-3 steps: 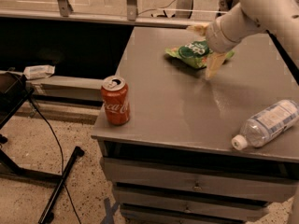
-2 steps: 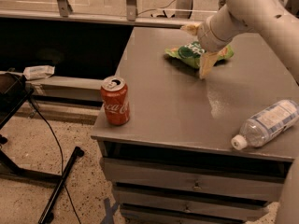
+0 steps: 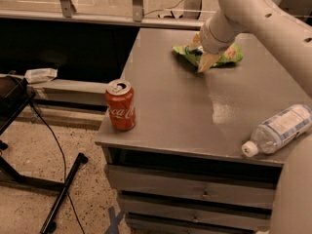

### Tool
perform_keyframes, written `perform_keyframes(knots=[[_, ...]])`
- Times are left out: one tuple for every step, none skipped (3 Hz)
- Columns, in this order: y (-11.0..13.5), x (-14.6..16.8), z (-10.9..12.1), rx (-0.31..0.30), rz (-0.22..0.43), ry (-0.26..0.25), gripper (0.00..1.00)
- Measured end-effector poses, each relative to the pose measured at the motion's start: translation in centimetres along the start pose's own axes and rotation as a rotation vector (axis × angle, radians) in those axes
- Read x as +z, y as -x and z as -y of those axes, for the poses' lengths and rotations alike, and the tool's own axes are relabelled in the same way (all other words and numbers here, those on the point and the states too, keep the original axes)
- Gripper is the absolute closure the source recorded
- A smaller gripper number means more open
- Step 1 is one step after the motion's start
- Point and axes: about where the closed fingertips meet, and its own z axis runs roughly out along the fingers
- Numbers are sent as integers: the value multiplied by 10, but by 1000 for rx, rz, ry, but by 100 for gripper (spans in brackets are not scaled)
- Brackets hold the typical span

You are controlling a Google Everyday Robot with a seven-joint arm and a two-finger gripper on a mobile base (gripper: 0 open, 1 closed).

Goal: Move green rice chip bag near coke can

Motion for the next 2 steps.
perform_keyframes(knots=[[-16,-3,-12,56,-54,51,64],[-32,-15,-25,143,-80,106,95]])
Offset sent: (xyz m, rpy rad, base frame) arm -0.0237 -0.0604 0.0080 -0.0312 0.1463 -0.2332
